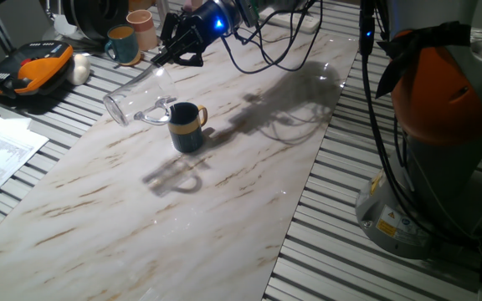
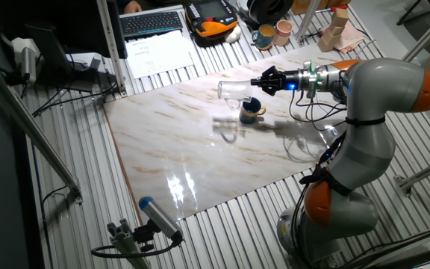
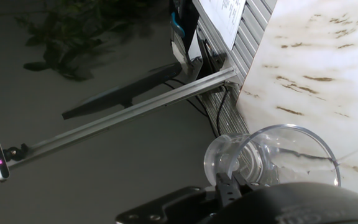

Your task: Pour the water from one cup into another empty cup

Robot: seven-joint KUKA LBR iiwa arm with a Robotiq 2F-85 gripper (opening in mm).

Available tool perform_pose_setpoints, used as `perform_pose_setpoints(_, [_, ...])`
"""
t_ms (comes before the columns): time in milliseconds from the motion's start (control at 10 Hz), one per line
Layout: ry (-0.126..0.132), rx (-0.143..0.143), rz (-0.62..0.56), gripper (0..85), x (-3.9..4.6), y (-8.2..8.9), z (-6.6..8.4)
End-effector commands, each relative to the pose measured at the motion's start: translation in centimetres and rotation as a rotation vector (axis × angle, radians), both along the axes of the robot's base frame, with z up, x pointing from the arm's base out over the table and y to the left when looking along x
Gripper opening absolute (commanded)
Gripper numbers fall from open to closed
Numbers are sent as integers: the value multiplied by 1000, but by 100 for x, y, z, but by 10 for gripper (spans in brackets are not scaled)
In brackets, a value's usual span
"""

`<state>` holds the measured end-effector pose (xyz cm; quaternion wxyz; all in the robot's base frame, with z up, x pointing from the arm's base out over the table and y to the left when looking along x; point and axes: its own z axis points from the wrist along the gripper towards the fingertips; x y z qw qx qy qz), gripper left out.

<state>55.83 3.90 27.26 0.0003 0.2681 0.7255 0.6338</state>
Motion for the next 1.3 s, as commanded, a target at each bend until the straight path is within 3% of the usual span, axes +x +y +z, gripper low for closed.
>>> perform_pose_setpoints(0, [-1, -2, 2, 0, -1, 0, 0])
perform_pose_setpoints(1200, [-14, 0, 15, 0, -64, -55, -22])
